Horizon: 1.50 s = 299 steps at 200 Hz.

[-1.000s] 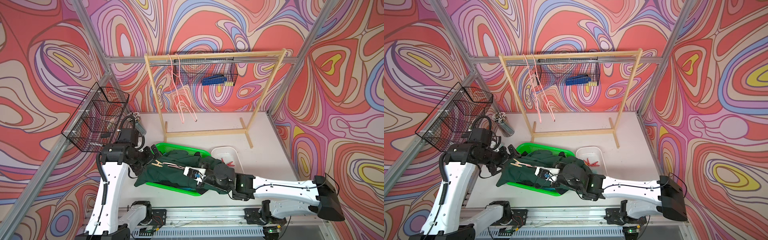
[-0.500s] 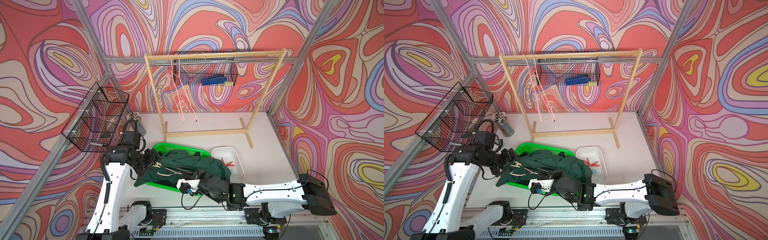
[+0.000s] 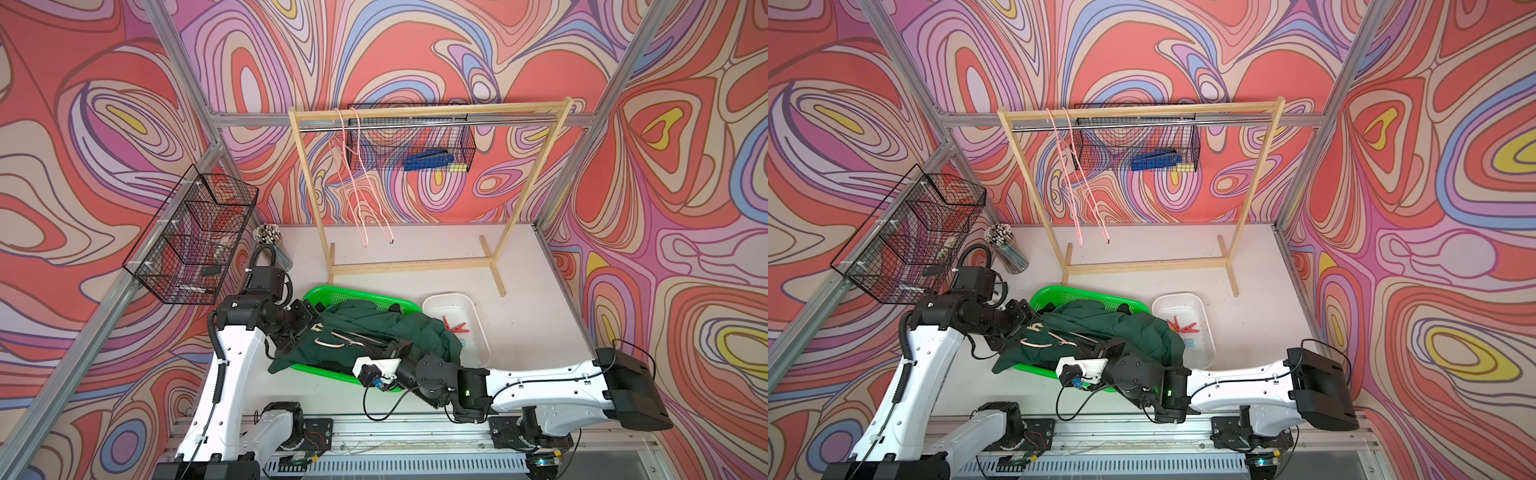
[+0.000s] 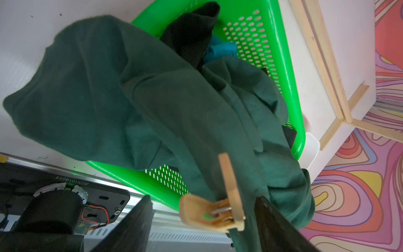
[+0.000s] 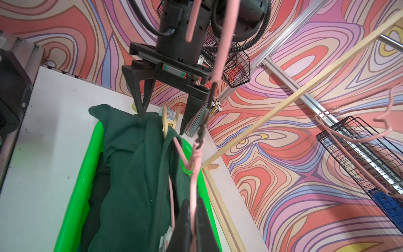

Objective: Remove the clothespins securing t-shirts to the hanger
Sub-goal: Remove the clothespin from the hanger.

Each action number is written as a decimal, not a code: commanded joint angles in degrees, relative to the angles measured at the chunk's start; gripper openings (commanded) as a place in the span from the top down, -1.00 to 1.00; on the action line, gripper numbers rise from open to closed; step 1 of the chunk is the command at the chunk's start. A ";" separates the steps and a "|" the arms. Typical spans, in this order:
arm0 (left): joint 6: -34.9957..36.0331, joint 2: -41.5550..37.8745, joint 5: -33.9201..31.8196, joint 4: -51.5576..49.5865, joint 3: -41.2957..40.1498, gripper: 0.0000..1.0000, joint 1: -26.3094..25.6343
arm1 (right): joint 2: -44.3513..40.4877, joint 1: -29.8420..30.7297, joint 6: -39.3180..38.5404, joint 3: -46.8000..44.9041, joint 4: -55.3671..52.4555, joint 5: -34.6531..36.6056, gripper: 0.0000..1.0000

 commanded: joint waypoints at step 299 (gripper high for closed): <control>-3.93 0.25 -6.80 3.99 -2.02 0.46 0.31 | -0.51 0.58 0.56 -1.46 1.77 2.32 1.00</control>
